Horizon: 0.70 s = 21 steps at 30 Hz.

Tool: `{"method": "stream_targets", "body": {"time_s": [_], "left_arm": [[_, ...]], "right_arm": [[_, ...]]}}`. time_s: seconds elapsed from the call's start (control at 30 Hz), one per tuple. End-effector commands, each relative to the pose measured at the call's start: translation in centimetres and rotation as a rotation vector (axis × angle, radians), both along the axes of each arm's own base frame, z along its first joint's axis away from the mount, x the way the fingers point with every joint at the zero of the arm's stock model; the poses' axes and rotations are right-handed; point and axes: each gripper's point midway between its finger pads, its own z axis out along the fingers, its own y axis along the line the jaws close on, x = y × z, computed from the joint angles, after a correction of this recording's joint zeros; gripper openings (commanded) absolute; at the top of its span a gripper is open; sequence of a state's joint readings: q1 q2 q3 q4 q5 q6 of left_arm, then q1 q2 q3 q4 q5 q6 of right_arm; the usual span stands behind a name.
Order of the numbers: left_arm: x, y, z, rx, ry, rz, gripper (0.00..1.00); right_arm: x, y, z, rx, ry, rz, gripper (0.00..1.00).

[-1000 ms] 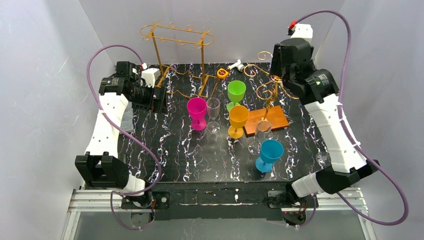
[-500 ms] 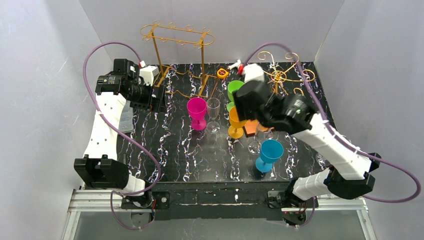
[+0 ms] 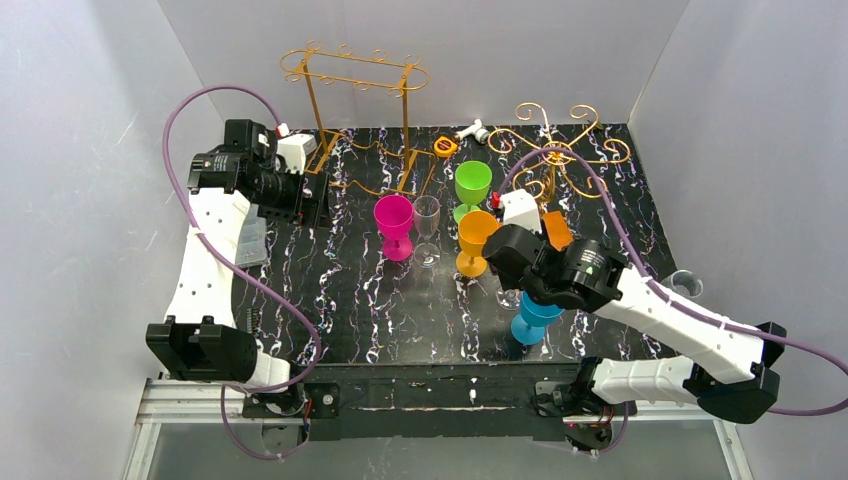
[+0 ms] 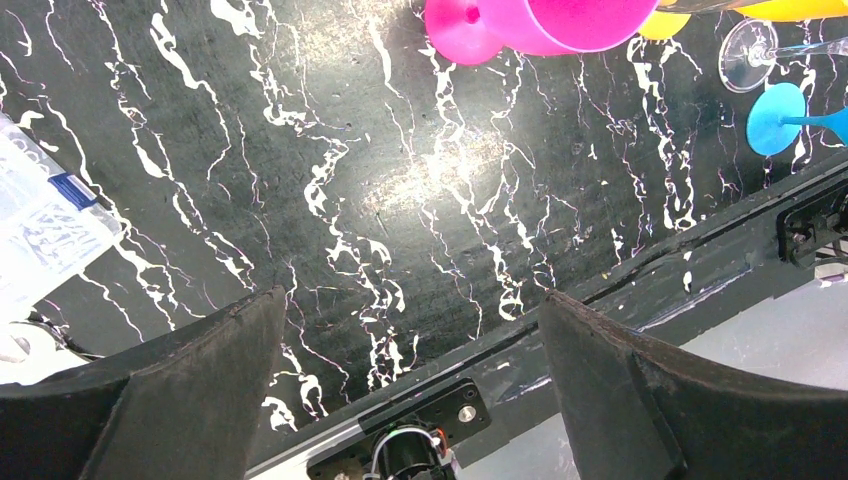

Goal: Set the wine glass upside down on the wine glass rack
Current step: Pick up the wine glass at the center of the board.

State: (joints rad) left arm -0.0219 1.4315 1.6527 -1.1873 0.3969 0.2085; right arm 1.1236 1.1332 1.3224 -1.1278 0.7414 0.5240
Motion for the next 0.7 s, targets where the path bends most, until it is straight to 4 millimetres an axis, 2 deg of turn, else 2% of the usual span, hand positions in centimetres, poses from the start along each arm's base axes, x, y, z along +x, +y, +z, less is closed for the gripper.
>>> {"method": "stream_targets", "body": {"time_s": [0.0,0.33,0.57,0.67], "left_arm": [[-1.4,-0.1,1.1,0.0,-0.024,-0.009,0.98],[-1.7,-0.2,0.9,-0.006,-0.017,-0.019,0.98],[-1.9,-0.2,0.7,-0.005,-0.016,-0.027,0.98],[-2.0,-0.1,0.6,0.003,-0.017,-0.029,0.98]], "right_arm": [[1.3,0.7,0.4,0.045,-0.082,-0.037,0.57],[3.3,1.1,-0.1,-0.021,-0.136,-0.042,0.55],[4.9,-0.2,-2.2,-0.038,-0.089,-0.064,0.53],[4.9,-0.4,-2.9,-0.038,-0.073,-0.063,0.48]]}}
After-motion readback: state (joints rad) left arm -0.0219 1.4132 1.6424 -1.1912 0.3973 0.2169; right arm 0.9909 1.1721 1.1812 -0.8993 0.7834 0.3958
